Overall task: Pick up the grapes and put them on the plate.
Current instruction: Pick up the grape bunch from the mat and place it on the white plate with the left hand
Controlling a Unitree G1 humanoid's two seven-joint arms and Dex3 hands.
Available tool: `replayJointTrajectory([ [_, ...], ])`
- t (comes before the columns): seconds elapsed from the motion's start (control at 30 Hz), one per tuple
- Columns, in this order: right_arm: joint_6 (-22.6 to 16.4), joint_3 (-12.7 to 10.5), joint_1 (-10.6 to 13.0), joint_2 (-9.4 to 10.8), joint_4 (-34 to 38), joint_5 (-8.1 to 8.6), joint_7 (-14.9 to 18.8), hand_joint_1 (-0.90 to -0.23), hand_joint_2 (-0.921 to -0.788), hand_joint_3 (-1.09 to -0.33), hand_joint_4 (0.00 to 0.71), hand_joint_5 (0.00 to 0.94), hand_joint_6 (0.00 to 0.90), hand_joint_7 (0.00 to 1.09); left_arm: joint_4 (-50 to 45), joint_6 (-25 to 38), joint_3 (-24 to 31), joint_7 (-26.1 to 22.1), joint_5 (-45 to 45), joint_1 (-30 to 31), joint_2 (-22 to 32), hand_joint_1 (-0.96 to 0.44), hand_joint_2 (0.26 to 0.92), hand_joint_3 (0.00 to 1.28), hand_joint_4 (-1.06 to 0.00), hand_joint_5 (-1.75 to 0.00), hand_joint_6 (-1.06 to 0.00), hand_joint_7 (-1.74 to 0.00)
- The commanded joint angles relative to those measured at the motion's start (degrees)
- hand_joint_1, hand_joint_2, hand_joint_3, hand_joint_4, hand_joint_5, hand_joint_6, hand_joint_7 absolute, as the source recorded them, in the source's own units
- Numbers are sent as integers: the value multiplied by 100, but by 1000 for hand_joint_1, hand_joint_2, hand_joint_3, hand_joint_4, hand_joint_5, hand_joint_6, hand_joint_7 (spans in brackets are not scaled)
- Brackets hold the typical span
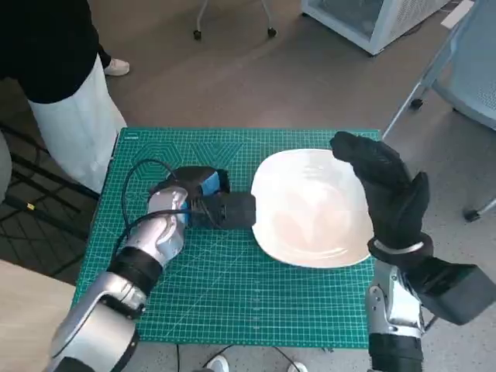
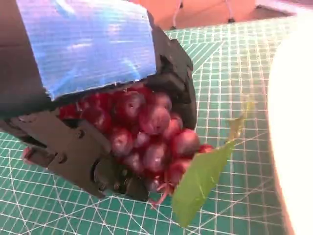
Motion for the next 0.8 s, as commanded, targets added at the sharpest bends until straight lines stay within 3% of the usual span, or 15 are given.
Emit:
replayJointTrajectory([
  [0.03, 53, -78, -42, -55, 128, 47, 9, -442, -921, -577, 286, 7, -1, 592, -1376, 269, 160, -133, 190, 345, 415, 2, 920, 115, -587, -1422, -652, -988],
  [0.43, -33, -114, -122, 22, 233, 12, -52, -440, -921, -578, 304, 15, 0, 586, -3784, 341, 664, -179, 469, 972, 1090, 5, 920, 96, -604, -1423, -691, -923],
  [0.6, -93, -98, -134, 69, 266, -17, -78, -439, -921, -578, 306, 14, 0, 584, -4326, 303, 826, -207, 535, 1143, 1214, 5, 920, 81, -599, -1418, -727, -894],
  [0.8, -150, -97, -158, 89, 318, -9, -80, -442, -921, -577, 306, 14, 0, 583, -4678, 310, 958, -295, 626, 1241, 1256, 3, 920, 77, -605, -1355, -705, -978],
])
